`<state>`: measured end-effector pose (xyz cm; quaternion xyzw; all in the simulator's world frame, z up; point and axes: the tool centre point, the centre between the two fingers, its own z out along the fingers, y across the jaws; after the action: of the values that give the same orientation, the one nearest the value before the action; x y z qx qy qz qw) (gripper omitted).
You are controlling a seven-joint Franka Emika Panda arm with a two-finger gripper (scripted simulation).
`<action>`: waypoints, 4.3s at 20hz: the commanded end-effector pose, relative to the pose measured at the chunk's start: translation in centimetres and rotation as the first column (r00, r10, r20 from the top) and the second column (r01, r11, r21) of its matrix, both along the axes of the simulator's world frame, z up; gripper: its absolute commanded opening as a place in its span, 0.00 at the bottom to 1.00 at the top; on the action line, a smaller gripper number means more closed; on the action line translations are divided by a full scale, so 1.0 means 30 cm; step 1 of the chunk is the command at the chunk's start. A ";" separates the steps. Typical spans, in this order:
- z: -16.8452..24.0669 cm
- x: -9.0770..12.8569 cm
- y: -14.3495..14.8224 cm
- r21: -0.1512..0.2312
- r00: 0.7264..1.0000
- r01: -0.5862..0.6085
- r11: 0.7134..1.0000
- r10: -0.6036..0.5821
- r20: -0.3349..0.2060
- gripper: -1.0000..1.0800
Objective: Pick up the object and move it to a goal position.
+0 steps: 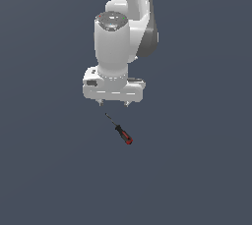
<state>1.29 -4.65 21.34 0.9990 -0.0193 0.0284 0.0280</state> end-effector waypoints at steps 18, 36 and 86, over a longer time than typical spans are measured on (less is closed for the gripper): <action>-0.155 0.013 -0.004 0.000 0.973 -0.230 0.973 0.230 -0.032 0.96; -0.441 0.007 0.002 0.045 0.787 -0.613 0.789 0.614 -0.059 0.96; -0.563 0.000 0.032 0.057 0.734 -0.674 0.736 0.677 -0.056 0.00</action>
<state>1.21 -3.91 3.58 0.9386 0.3449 -0.0011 -0.0004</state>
